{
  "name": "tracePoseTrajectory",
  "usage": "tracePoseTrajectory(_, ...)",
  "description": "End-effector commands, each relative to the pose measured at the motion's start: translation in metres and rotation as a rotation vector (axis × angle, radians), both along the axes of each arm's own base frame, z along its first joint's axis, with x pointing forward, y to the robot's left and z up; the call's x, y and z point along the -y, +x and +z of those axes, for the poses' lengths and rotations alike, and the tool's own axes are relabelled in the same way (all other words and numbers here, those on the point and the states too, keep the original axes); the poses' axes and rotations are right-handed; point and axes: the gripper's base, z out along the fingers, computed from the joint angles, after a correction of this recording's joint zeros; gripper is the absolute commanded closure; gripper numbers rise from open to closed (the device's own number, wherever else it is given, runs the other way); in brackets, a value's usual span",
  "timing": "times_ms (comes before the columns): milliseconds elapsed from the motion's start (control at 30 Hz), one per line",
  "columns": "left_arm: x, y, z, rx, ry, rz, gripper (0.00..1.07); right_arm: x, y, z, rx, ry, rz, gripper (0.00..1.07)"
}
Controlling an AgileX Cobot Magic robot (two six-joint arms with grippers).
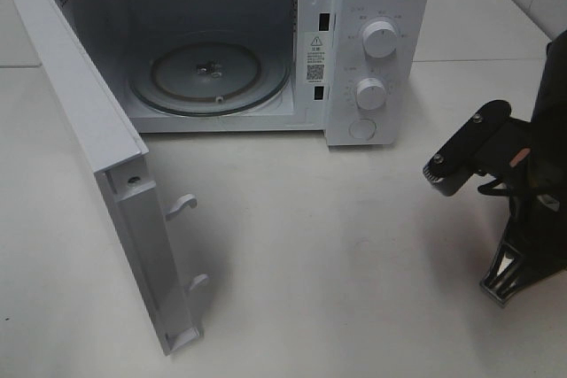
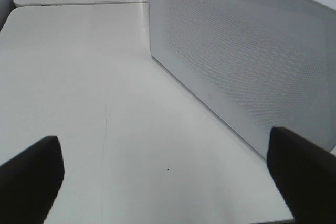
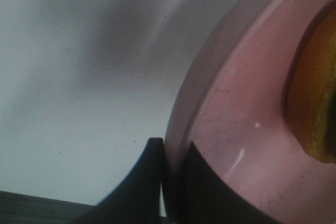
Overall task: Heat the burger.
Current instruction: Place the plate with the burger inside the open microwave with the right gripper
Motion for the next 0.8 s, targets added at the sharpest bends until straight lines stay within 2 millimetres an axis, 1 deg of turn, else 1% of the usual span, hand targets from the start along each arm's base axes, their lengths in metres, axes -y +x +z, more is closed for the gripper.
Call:
tracePoseTrajectory(33,0.001,-0.003,0.000,0.018,-0.006,-0.002,0.06,-0.005,-0.003,0.007,0.020,-0.056,0.079,1.07)
tracePoseTrajectory(167,0.001,-0.003,0.000,0.018,-0.006,-0.002,0.06,-0.012,-0.008,0.007,0.017,-0.060,0.127,1.07)
tracePoseTrajectory(233,0.001,-0.003,0.000,0.018,-0.006,-0.002,0.06,-0.022,-0.015,0.007,0.011,-0.066,0.196,1.07)
tracePoseTrajectory(333,0.001,-0.003,0.000,0.018,-0.006,-0.002,0.06,-0.025,-0.017,0.007,0.008,-0.069,0.215,1.07)
tracePoseTrajectory(367,0.001,-0.003,0.000,0.018,-0.006,-0.002,0.06,-0.029,-0.020,0.007,0.005,-0.071,0.251,1.07)
tracePoseTrajectory(433,0.001,-0.003,0.000,0.018,-0.006,-0.002,0.06,-0.031,-0.022,0.007,0.004,-0.073,0.266,1.07)
tracePoseTrajectory(500,0.001,-0.003,0.000,0.018,-0.006,-0.002,0.06,-0.041,-0.030,0.007,-0.003,-0.081,0.347,1.07)
tracePoseTrajectory(600,0.001,-0.003,0.000,0.018,-0.006,-0.002,0.06,-0.044,-0.032,0.007,-0.003,-0.082,0.367,1.07)
tracePoseTrajectory(667,0.001,-0.003,0.000,0.018,-0.006,-0.002,0.06,-0.053,-0.041,0.007,-0.013,-0.094,0.454,1.07)
tracePoseTrajectory(767,0.001,-0.003,0.000,0.018,-0.006,-0.002,0.06,-0.055,-0.043,0.007,-0.017,-0.098,0.474,1.07)
tracePoseTrajectory(800,0.001,-0.003,0.000,0.018,-0.006,-0.002,0.06,-0.058,-0.047,0.007,-0.023,-0.105,0.514,1.07)
